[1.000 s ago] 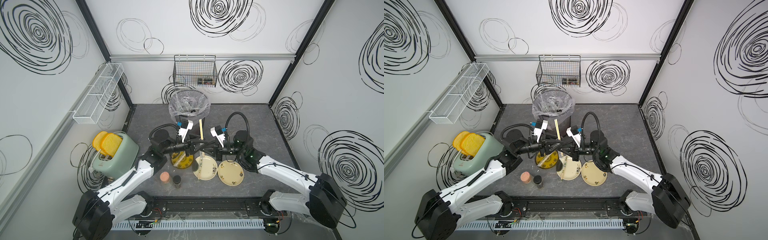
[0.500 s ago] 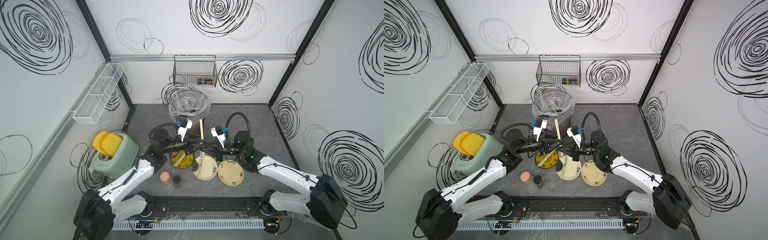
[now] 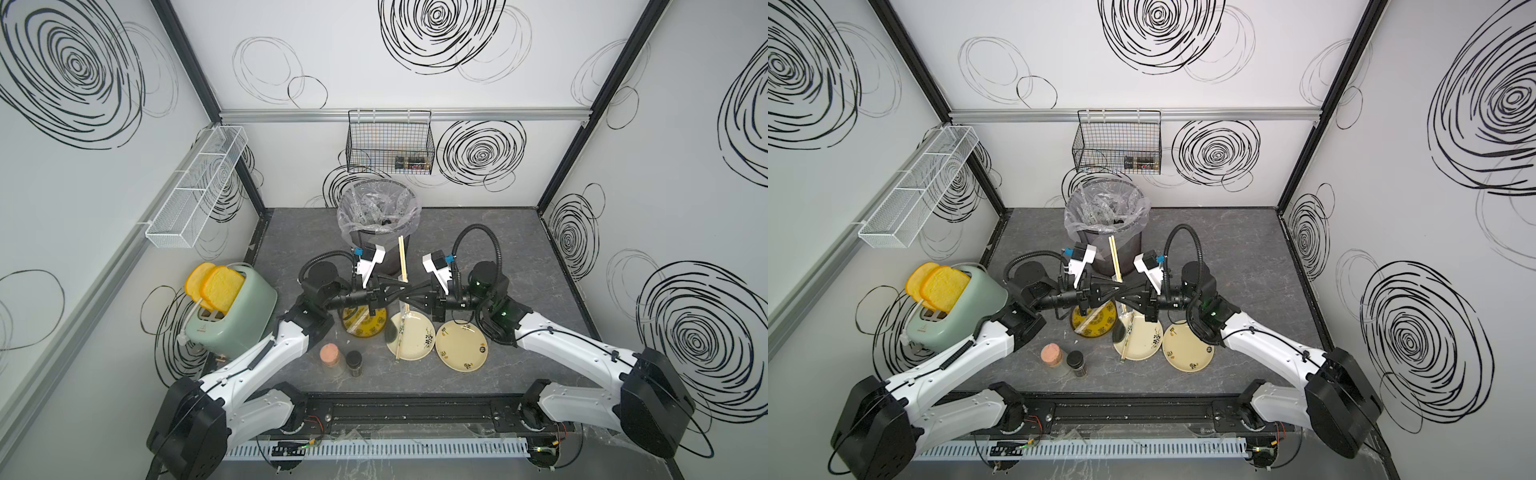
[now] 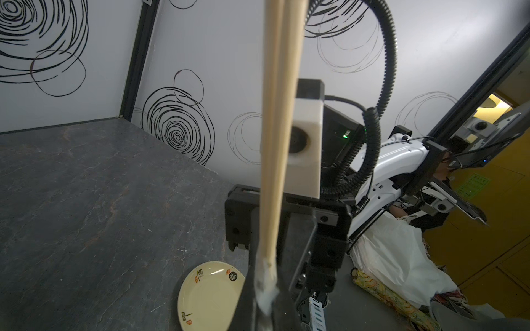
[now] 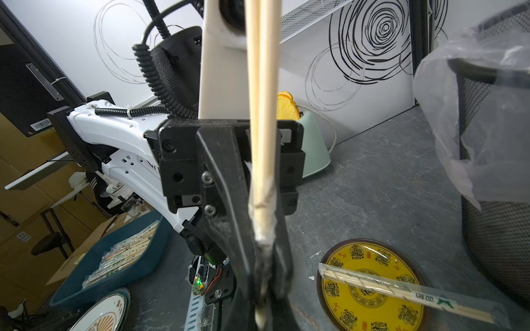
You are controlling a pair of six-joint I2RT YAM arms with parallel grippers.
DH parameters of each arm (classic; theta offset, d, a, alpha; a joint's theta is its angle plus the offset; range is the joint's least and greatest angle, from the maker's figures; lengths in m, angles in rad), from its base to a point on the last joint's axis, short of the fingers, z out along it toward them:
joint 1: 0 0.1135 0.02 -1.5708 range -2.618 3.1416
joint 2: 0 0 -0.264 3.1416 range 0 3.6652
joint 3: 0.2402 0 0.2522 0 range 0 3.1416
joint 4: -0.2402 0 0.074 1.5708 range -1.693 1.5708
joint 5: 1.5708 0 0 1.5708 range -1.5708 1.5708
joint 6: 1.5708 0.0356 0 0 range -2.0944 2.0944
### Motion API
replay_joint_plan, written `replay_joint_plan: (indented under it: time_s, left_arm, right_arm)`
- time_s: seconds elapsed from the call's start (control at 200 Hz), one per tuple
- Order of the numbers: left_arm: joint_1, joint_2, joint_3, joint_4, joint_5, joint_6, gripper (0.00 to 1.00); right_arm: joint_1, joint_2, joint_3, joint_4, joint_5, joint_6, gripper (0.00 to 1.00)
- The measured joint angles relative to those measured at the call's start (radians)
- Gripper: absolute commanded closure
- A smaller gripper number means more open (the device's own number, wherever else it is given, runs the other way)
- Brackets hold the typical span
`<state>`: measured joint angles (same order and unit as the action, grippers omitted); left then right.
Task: Remove the packaging of disposable chopsticks
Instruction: Remove the packet bag from the disposable chopsticks.
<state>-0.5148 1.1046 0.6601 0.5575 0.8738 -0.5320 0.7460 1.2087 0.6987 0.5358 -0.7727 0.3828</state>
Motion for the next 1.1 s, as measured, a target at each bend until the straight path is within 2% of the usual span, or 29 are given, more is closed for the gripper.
replay_joint_plan:
  time_s: [0.045,0.07,0.18,0.36,0.465,0.65,0.891,0.936,1.031,1.086,1.101]
  left_arm:
    - [0.0,0.0,0.0,-0.002,0.001,-0.002,1.0]
    - [0.0,0.0,0.0,-0.001,0.001,-0.004,1.0]
    - [0.005,-0.006,0.0,0.002,0.005,-0.003,1.0]
    - [0.016,-0.012,0.0,-0.023,0.016,0.027,1.0]
    - [-0.003,-0.01,0.01,-0.1,0.018,0.094,1.0]
    - [-0.07,0.0,0.039,-0.197,0.017,0.179,1.0]
    - [-0.093,0.023,0.055,-0.247,0.018,0.227,1.0]
    - [-0.094,0.027,0.055,-0.254,0.018,0.231,1.0]
    - [-0.094,0.037,0.056,-0.267,0.018,0.237,0.97]
    - [-0.094,0.046,0.058,-0.272,0.016,0.237,0.82]
    - [-0.094,0.048,0.058,-0.271,0.019,0.238,0.77]
  right_arm:
    - [0.0,-0.003,-0.004,0.001,-0.003,0.0,0.61]
    - [0.0,-0.006,-0.009,-0.001,-0.004,-0.008,0.53]
    - [-0.002,-0.032,-0.041,-0.039,-0.014,-0.025,0.42]
    - [-0.058,-0.122,-0.055,-0.127,-0.028,-0.028,0.36]
    - [-0.122,-0.167,-0.049,-0.122,-0.05,-0.002,0.36]
    - [-0.161,-0.12,0.057,-0.118,-0.091,0.018,0.38]
    - [-0.141,-0.023,0.138,-0.107,-0.139,0.044,0.53]
    - [-0.138,-0.015,0.141,-0.106,-0.144,0.048,0.62]
    - [-0.138,-0.01,0.142,-0.107,-0.154,0.051,0.9]
    - [-0.14,-0.01,0.142,-0.105,-0.158,0.048,1.0]
    - [-0.141,-0.01,0.142,-0.11,-0.155,0.051,1.0]
